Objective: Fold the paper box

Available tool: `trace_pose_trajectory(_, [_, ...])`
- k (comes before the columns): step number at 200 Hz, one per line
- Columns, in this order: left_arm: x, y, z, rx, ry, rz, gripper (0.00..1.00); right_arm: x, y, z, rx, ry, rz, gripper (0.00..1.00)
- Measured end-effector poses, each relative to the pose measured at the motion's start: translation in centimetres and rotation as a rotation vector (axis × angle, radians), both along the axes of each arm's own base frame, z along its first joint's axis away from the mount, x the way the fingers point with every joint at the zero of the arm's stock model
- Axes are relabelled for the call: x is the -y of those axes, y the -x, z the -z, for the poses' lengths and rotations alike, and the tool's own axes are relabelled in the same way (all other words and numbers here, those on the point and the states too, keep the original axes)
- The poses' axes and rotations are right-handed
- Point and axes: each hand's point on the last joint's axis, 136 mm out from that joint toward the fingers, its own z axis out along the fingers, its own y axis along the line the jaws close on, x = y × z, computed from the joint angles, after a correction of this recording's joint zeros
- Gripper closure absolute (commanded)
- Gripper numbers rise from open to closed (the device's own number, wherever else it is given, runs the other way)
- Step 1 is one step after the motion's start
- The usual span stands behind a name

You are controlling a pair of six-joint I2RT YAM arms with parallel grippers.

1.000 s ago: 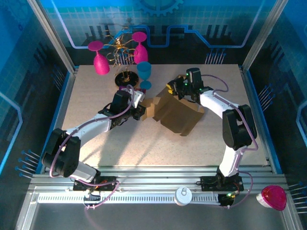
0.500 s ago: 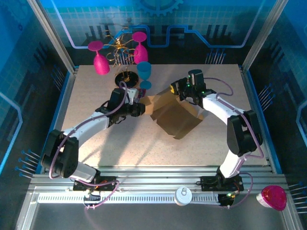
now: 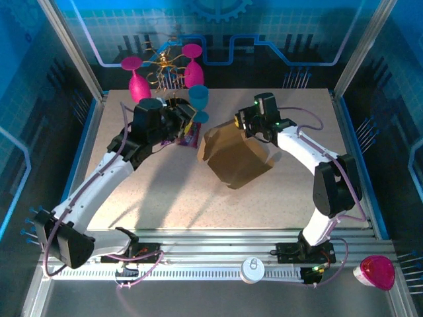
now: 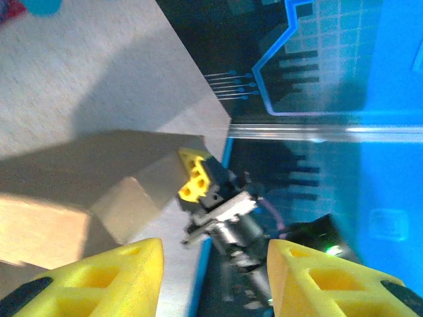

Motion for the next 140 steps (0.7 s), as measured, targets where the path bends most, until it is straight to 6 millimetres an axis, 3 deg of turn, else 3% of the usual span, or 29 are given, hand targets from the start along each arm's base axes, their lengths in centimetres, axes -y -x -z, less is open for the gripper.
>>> trace_pose_trajectory(19, [2.0, -0.9, -0.3, -0.096, 0.067, -0.004, 0.57, -0.4, 0.1, -0.3, -0.001, 0.005, 0.009, 1.0])
trace_pose_trajectory(48, [4.5, -2.4, 1.6, -0.249, 0.098, -0.013, 0.59, -0.5, 0.4, -0.3, -0.018, 0.022, 0.023, 1.0])
trace_pose_trajectory(74, [4.8, -2.6, 3.6, -0.342, 0.064, -0.032, 0.59, -0.1, 0.5, 0.1, -0.038, 0.04, 0.044, 1.0])
trace_pose_trajectory(140, [4.4, -1.9, 4.6, -0.409, 0.024, -0.043, 0.59, 0.3, 0.9, -0.3, -0.051, 0.057, 0.057, 1.0])
